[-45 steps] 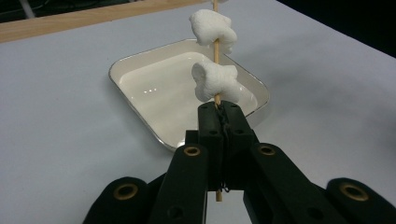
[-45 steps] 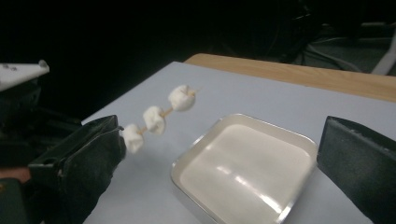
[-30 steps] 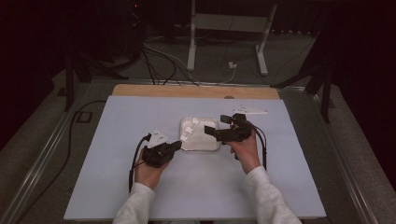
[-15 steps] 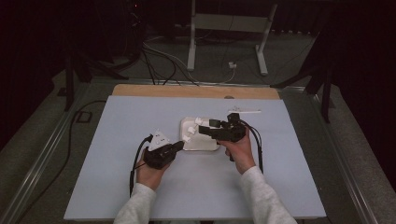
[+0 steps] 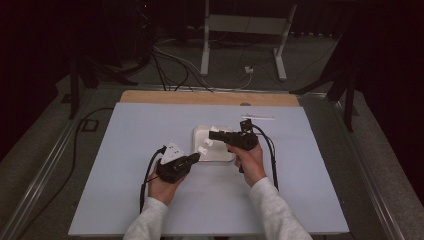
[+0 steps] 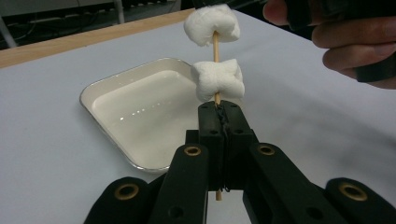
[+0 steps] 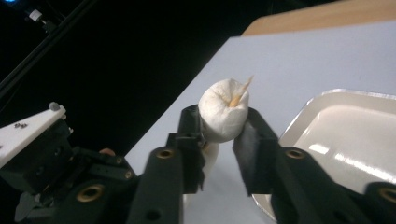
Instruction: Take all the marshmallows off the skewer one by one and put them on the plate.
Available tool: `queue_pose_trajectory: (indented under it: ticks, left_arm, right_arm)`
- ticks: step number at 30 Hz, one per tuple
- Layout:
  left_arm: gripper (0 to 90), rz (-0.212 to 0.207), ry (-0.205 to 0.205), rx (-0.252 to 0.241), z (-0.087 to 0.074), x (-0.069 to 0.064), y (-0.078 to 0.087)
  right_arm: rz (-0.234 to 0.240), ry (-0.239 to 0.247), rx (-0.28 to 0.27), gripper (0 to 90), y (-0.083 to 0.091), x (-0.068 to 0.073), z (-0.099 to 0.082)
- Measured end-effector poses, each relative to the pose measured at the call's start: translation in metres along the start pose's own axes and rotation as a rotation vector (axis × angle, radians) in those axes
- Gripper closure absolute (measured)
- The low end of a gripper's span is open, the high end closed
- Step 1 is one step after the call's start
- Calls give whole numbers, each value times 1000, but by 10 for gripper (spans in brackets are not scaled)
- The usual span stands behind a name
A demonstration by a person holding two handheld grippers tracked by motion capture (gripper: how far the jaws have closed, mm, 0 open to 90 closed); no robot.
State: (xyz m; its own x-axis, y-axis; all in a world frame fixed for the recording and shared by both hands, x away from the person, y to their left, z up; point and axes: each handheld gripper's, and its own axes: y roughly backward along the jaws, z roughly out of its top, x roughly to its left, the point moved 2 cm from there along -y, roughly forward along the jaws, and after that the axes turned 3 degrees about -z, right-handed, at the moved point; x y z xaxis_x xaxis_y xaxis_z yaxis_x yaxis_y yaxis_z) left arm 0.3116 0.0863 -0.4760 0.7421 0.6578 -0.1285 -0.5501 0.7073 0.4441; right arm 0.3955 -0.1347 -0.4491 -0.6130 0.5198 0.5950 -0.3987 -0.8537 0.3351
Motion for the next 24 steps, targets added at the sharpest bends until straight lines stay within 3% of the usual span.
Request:
queue_pose_trajectory:
  ticks: [5,24]
  left_arm:
    - [900,-4,0,-3,-1,2,1]
    - [900,1,-63,16,-5,8,9]
  right_arm:
    - [-10,-14,-22,782,1,2,2]
    - [-45,-8,-90,792,11,3,6]
